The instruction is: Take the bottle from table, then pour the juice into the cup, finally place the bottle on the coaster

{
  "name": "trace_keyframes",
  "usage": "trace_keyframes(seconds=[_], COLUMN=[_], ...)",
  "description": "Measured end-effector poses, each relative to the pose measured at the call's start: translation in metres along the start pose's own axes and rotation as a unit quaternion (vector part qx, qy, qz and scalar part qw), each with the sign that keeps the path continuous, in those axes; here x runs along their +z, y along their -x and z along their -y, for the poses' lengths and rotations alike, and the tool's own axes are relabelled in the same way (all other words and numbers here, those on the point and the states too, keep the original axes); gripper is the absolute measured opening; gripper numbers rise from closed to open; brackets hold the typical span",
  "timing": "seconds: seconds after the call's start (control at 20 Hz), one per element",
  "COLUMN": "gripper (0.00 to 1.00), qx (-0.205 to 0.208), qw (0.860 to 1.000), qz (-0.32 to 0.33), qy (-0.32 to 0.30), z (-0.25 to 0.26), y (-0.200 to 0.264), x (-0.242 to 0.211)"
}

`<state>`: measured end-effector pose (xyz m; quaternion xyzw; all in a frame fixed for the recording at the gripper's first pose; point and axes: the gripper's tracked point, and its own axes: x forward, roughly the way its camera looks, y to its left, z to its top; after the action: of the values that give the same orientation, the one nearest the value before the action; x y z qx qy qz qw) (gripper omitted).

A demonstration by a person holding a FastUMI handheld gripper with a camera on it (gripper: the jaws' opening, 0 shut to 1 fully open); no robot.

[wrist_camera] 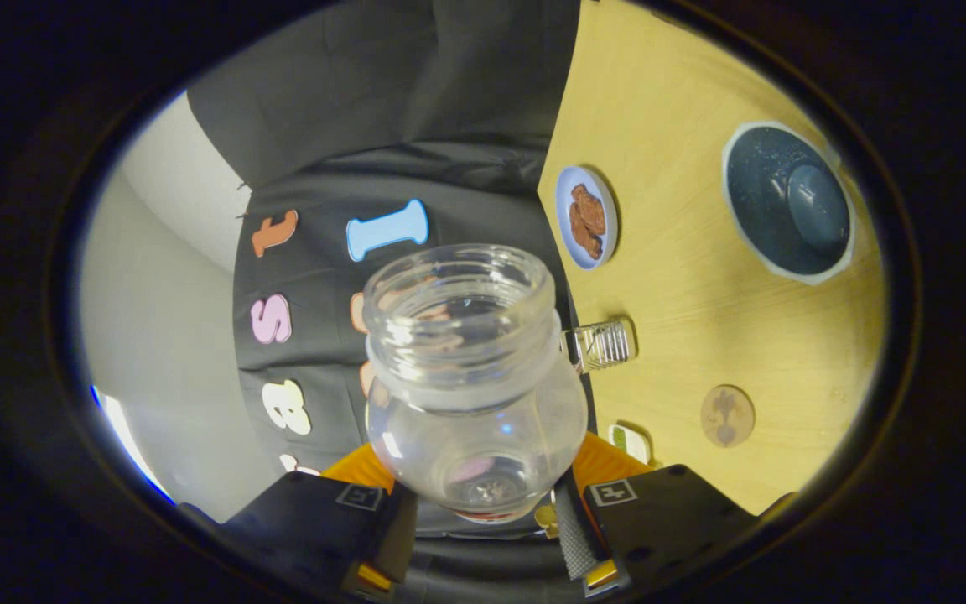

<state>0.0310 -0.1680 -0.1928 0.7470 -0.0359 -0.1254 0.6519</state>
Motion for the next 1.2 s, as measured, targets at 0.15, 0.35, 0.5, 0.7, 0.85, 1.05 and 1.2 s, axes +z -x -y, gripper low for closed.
trace_keyframes(seconds=[0.15, 0.35, 0.5, 0.7, 0.85, 1.05, 1.2], gripper=[0.79, 0.79, 0.79, 0.79, 0.79, 0.78, 0.78], qx=[0.0, 0.003, 0.004, 0.004, 0.006, 0.007, 0.01], qw=[1.0, 1.0, 1.0, 0.999, 0.999, 0.999, 0.999], qz=[0.003, 0.008, 0.009, 0.01, 0.013, 0.015, 0.018], qy=[-0.009, -0.023, -0.026, -0.032, -0.037, -0.044, -0.05], z=[0.001, 0.0007, 0.0009, -0.0005, -0.0008, -0.0016, -0.0039], y=[-0.0007, 0.0004, -0.0014, -0.0017, -0.0022, -0.0023, -0.0028], x=[0.001, 0.0017, 0.0017, 0.0004, 0.0013, -0.0007, -0.0004])
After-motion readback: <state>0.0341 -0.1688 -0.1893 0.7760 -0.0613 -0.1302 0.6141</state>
